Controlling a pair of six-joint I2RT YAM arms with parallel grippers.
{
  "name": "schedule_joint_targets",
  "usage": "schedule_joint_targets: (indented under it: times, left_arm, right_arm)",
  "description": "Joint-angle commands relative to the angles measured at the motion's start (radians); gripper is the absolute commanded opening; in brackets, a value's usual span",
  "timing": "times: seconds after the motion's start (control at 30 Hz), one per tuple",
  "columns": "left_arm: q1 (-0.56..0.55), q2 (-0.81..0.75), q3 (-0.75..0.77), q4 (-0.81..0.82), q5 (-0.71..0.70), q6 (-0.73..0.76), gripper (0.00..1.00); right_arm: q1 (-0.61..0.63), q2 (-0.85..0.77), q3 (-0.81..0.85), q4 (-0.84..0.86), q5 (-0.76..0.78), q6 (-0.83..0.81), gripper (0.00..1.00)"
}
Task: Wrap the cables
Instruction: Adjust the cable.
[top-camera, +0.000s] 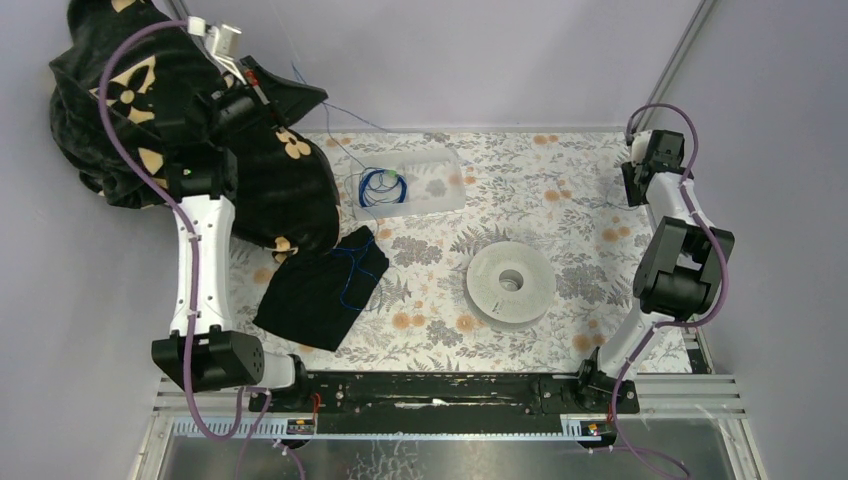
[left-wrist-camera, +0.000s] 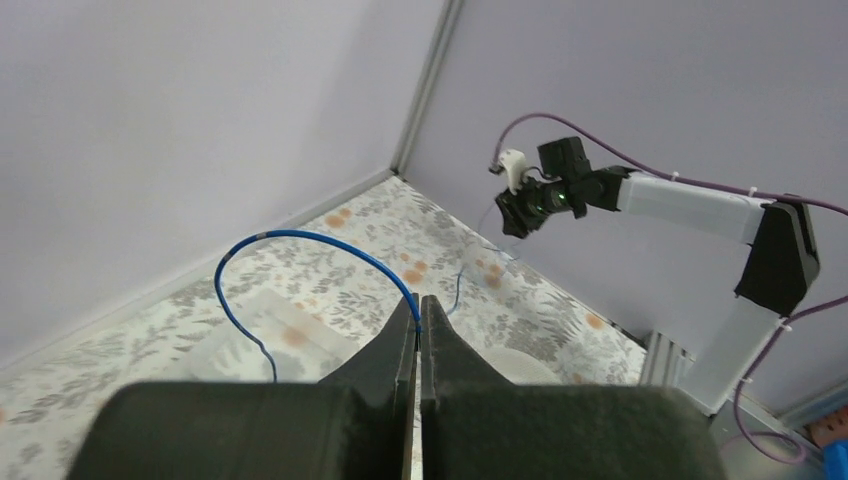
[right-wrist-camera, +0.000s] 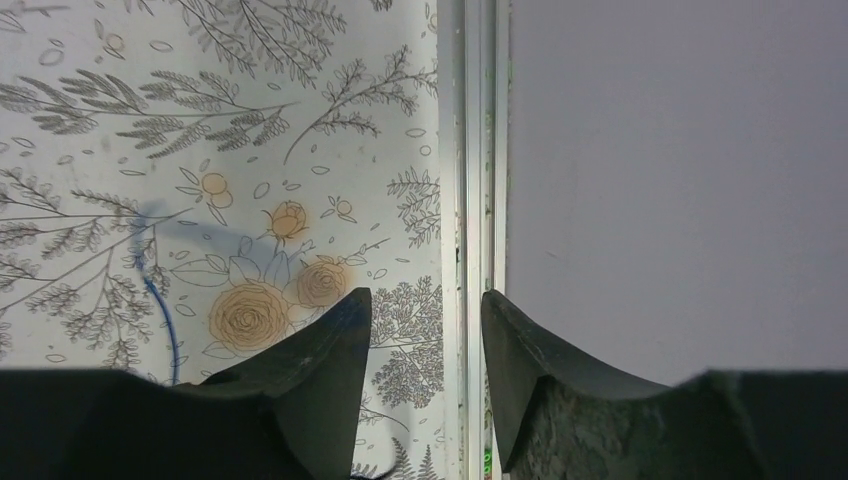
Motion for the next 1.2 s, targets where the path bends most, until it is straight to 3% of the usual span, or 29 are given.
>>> schedule_joint_targets:
  times: [0.0, 0.13, 0.2, 0.23, 0.3, 0.37, 0.53, 0.73, 0.97, 1.17]
  left_arm:
    - [0.086, 0.009, 0.082, -0.021, 0.000, -0.002, 0.00]
    - [0.118, 0.009, 0.081, -0.043, -0.010, 0.017, 0.00]
    - [0.119, 0.005, 0.063, -0.049, -0.021, 0.034, 0.00]
    - [0.118, 0.002, 0.052, -0.052, -0.026, 0.043, 0.00]
    - [0.116, -0.003, 0.021, -0.071, -0.044, 0.074, 0.00]
    - [0.113, -0.010, -0.021, -0.071, -0.054, 0.094, 0.00]
    - [0.078, -0.021, -0.125, -0.109, -0.109, 0.187, 0.00]
    - [-0.125, 0.023, -0.201, -0.331, -0.345, 0.488, 0.00]
    - [-0.308, 0.117, -0.270, -0.470, -0.526, 0.692, 0.05]
    - [-0.399, 0.210, -0.247, -0.649, -0.616, 0.852, 0.24]
  right_arm:
    - [-0.030, 0.018, 0.047, -0.007, -0.022, -0.013, 0.52]
    - [-0.048, 0.026, 0.047, -0.013, -0.079, -0.006, 0.47]
    - [-0.051, 0.021, 0.044, -0.026, -0.145, -0.001, 0.32]
    - [-0.050, 0.014, 0.042, -0.033, -0.187, 0.004, 0.19]
    - [-0.051, 0.000, 0.050, -0.054, -0.275, 0.018, 0.06]
    - [-0.050, -0.016, 0.062, -0.073, -0.363, 0.047, 0.01]
    - [-0.051, -0.043, 0.111, -0.125, -0.587, 0.155, 0.00]
    - [-0.028, -0.046, 0.188, -0.201, -0.936, 0.323, 0.00]
    - [0.119, -0.137, 0.145, -0.154, -0.986, 0.417, 0.00]
    - [0.242, -0.209, 0.124, -0.104, -0.986, 0.462, 0.00]
